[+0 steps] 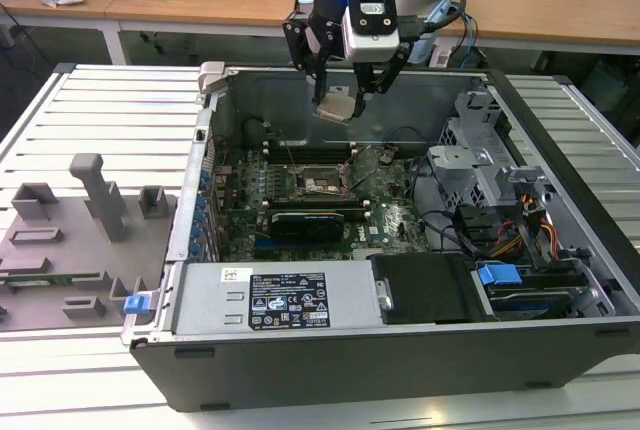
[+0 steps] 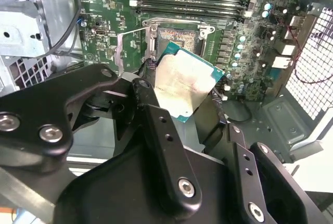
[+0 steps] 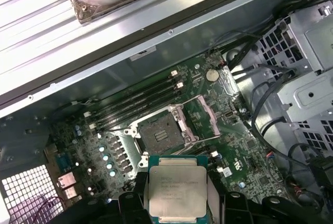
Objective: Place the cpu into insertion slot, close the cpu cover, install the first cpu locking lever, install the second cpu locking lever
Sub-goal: 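Place the cpu into insertion slot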
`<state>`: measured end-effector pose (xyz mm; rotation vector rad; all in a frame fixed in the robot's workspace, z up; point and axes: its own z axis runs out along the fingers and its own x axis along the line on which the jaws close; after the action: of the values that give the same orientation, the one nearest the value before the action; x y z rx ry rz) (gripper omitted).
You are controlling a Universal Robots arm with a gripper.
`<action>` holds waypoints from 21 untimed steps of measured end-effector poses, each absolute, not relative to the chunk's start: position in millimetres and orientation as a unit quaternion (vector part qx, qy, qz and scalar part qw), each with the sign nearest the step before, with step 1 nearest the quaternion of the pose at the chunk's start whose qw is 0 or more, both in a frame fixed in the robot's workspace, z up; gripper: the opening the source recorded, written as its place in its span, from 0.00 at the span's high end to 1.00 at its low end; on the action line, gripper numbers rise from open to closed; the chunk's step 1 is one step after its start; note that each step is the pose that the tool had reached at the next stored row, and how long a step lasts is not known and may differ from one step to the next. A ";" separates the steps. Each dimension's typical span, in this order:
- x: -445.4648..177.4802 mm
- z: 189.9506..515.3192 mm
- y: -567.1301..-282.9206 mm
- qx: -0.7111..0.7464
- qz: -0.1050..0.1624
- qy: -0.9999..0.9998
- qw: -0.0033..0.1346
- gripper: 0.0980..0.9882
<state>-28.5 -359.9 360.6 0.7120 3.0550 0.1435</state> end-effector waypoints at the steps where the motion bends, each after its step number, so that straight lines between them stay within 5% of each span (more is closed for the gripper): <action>1: -28.5 360.5 -359.9 0.229 0.046 0.972 0.001 0.51; 21: -28.5 359.5 -359.9 0.285 0.046 0.957 0.003 0.51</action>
<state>-28.5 -359.9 359.5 0.8945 3.0009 0.1430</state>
